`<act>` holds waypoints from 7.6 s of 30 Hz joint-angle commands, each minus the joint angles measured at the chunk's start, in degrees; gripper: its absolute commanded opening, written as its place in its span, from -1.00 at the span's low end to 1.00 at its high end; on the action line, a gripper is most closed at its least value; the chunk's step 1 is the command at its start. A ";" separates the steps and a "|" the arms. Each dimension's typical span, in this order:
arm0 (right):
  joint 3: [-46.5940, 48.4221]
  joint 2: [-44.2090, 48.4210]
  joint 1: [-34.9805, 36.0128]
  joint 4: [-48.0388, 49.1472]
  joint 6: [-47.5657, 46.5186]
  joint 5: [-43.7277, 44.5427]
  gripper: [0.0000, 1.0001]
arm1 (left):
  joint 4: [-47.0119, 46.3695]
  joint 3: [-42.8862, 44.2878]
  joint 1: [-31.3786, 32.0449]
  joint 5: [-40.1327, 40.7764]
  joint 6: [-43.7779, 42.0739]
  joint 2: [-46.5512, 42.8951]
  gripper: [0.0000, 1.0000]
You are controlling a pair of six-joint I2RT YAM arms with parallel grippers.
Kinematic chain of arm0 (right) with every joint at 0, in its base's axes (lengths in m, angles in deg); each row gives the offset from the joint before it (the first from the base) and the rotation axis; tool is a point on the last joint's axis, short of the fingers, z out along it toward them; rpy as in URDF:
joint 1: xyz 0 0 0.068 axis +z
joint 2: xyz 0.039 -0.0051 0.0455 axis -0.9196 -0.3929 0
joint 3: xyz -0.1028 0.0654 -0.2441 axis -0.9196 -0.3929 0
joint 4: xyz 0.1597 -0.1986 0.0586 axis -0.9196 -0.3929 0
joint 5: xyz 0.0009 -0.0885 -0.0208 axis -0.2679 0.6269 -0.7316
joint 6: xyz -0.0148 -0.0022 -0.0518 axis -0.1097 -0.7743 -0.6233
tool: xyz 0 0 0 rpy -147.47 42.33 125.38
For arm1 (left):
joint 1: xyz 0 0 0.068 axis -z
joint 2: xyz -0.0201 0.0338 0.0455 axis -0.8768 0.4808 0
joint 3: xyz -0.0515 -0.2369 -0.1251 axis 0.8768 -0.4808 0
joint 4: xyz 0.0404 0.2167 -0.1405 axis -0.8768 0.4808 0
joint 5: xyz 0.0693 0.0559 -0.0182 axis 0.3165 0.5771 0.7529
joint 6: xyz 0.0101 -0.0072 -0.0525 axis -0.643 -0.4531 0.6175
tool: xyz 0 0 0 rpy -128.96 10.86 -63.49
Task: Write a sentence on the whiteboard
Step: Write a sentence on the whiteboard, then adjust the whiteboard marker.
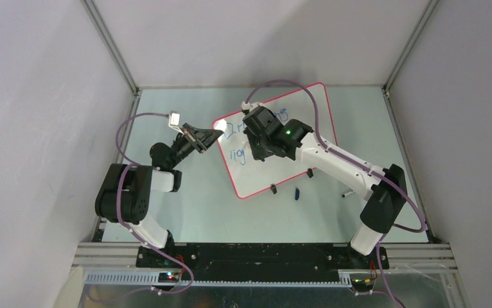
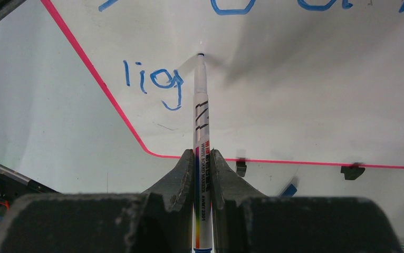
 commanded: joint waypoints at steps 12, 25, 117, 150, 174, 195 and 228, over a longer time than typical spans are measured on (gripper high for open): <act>-0.43 0.18 0.06 -0.14 0.35 -0.83 -1.00 | -2.97 -0.50 0.57 -1.80 -3.61 -1.43 -1.00; -4.27 2.42 1.24 -0.45 1.17 -1.01 -1.00 | -2.97 -0.59 0.56 -1.81 -3.61 -1.57 -1.00; -5.14 1.40 -0.87 -1.72 1.35 -1.47 -1.00 | -2.97 -0.53 0.58 -1.90 -3.61 -1.48 -1.00; -9.44 12.63 0.26 -1.36 1.63 0.95 -1.00 | -2.97 -1.12 0.52 -1.02 -3.96 -2.00 -0.16; -24.90 35.45 2.17 13.05 -1.16 -5.66 -1.00 | 37.24 -18.31 -5.19 14.97 -7.73 -40.90 0.64; -39.76 45.46 7.80 37.50 -2.94 -10.35 -1.00 | 58.37 -4.18 35.00 40.02 4.01 -57.44 0.83; -36.67 45.84 11.71 34.94 -4.84 -1.07 -1.00 | 49.49 1.19 49.10 48.35 2.88 -41.06 -0.09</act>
